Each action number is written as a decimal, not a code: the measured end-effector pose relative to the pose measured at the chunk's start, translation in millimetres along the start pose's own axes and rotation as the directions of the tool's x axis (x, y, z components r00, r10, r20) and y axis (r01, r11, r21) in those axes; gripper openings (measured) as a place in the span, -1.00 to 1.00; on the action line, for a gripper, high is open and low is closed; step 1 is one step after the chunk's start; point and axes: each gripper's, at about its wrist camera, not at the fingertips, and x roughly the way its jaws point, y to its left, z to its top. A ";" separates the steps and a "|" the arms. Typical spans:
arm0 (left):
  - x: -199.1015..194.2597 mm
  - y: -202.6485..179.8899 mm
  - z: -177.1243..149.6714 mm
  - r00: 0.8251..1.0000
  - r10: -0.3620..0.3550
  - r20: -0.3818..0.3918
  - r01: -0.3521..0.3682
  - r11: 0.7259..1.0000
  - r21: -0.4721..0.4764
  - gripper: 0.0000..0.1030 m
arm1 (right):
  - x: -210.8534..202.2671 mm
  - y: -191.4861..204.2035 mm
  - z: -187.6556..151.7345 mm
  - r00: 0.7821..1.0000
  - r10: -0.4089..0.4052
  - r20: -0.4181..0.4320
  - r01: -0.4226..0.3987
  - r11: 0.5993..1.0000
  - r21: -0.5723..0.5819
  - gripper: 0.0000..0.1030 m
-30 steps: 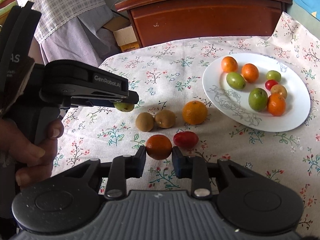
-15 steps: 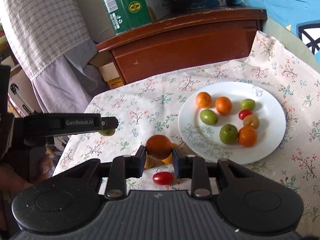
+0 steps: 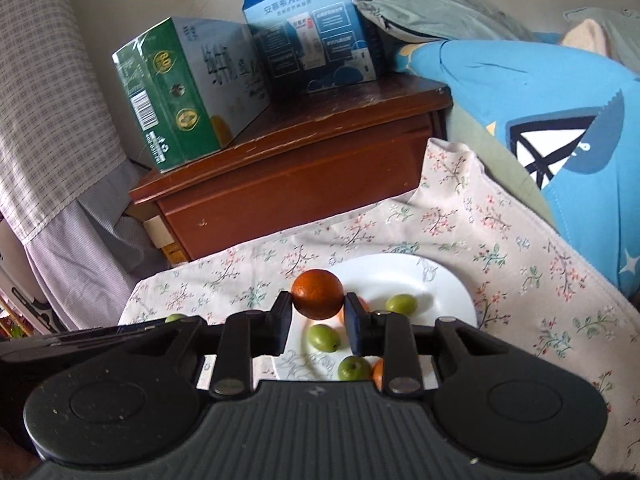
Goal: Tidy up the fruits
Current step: 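Carry the jujube and mandarin over the white plate and open both grippers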
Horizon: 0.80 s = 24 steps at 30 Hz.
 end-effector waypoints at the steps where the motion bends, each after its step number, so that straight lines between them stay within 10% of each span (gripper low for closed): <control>1: 1.7 -4.3 1.4 1.000 -0.013 0.002 0.013 1.000 0.008 -0.39 | 1.0 -4.6 4.2 1.000 -0.009 0.004 0.009 1.000 0.008 -0.45; 24: 78.0 -21.5 -12.7 0.986 -0.090 -0.138 0.094 0.995 0.021 -0.39 | 59.5 -53.1 11.2 0.978 -0.135 -0.157 0.154 0.982 0.113 -0.45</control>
